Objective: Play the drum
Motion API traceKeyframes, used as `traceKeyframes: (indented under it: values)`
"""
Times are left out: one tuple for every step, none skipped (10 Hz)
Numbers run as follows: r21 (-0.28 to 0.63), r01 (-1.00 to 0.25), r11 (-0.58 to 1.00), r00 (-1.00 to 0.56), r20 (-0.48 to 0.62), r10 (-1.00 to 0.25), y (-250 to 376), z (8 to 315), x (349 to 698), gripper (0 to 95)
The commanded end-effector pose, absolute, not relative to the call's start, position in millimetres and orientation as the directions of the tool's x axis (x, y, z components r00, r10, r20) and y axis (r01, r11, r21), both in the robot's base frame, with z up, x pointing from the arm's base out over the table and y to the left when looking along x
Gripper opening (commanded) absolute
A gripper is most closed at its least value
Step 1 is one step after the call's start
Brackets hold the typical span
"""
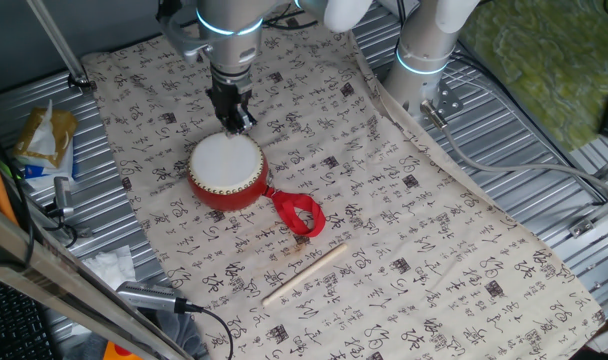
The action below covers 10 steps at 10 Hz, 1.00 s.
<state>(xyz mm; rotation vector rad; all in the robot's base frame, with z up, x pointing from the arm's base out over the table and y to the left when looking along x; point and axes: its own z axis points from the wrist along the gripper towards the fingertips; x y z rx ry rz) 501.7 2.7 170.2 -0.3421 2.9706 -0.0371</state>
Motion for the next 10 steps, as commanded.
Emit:
traceKeyframes:
  values:
    - [-0.038, -0.286, 0.957, -0.947, -0.139, -0.289, 3.5, 171.3, 500.6, 0.0]
    - [-0.039, -0.304, 0.952, -0.942, -0.135, -0.306, 3.5, 171.3, 500.6, 0.0]
    - [-0.039, -0.333, 0.942, -0.933, -0.130, -0.335, 3.5, 171.3, 500.6, 0.0]
    - [-0.041, -0.347, 0.937, -0.928, -0.126, -0.350, 3.5, 171.3, 500.6, 0.0]
    - [-0.042, -0.363, 0.931, -0.922, -0.126, -0.366, 3.5, 171.3, 500.6, 0.0]
    - [-0.044, -0.388, 0.920, -0.912, -0.125, -0.391, 3.5, 171.3, 500.6, 0.0]
    - [-0.044, -0.405, 0.913, -0.905, -0.125, -0.407, 3.5, 171.3, 500.6, 0.0]
    - [-0.044, -0.415, 0.909, -0.900, -0.125, -0.417, 3.5, 171.3, 500.6, 0.0]
    - [-0.043, -0.421, 0.906, -0.898, -0.122, -0.423, 3.5, 171.3, 500.6, 0.0]
    - [-0.041, -0.423, 0.905, -0.897, -0.119, -0.425, 3.5, 171.3, 500.6, 0.0]
